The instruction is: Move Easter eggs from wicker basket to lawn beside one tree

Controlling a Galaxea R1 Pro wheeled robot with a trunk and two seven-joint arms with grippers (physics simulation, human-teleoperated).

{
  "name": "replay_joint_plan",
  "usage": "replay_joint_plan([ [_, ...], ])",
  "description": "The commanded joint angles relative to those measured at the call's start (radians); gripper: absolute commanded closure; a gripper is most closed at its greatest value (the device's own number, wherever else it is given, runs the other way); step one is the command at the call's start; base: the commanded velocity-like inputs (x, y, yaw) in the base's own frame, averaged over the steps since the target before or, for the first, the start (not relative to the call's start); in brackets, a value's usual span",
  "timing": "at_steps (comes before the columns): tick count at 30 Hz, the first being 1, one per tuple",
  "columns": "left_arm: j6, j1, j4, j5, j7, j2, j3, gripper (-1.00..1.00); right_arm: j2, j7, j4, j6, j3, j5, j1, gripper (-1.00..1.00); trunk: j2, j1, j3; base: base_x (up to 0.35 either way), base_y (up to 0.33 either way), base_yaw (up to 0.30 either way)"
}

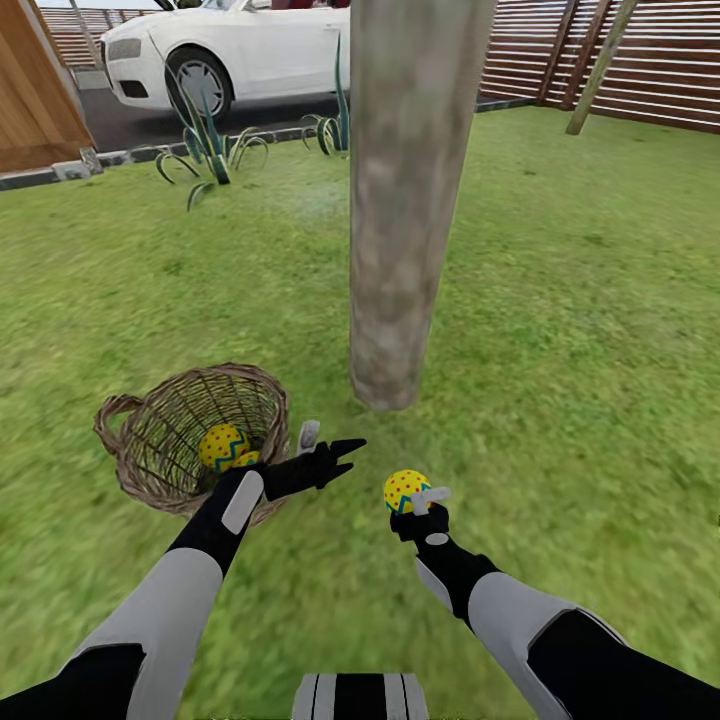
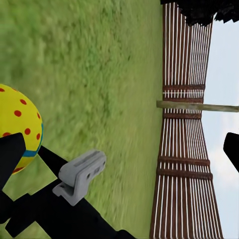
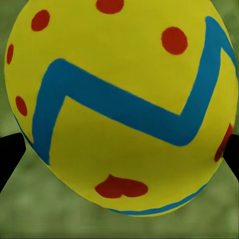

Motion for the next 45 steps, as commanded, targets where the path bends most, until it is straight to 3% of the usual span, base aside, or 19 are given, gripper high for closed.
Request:
replay_joint_plan([
  [1,0.006,-0.001,0.0,-0.001,-0.003,-0.001,0.005,-1.0,0.0,-0.003,0.001,-0.004,0.009,-0.01,-0.001,1.0,0.0,0.0,-0.001,0.0,0.0,0.0],
  [9,0.001,0.004,-0.002,-0.001,-0.004,-0.001,0.003,-1.0,0.0,-0.001,-0.009,-0.004,0.001,-0.013,-0.013,1.0,0.0,0.0,-0.001,0.0,-0.006,0.0],
  [19,0.001,0.015,-0.004,-0.001,-0.004,-0.003,0.003,-1.0,0.0,-0.005,-0.024,-0.005,0.001,-0.013,-0.018,1.0,0.0,0.0,-0.001,0.004,-0.283,0.0],
  [24,0.001,0.015,-0.004,-0.001,-0.005,-0.003,0.003,-1.0,0.0,-0.013,-0.023,-0.005,0.002,-0.013,-0.018,1.0,0.0,0.0,-0.001,0.004,-0.027,0.0],
  [28,0.001,0.015,-0.004,-0.001,-0.006,-0.002,0.004,-1.0,0.0,-0.061,-0.022,-0.004,0.004,-0.013,-0.018,1.0,0.0,0.0,-0.001,0.0,0.0,0.0],
  [45,0.001,0.015,-0.006,-0.001,-0.007,-0.001,0.006,-1.0,0.0,-0.064,-0.022,-0.004,0.006,-0.013,-0.018,1.0,0.0,0.0,-0.001,0.069,-0.012,0.0],
])
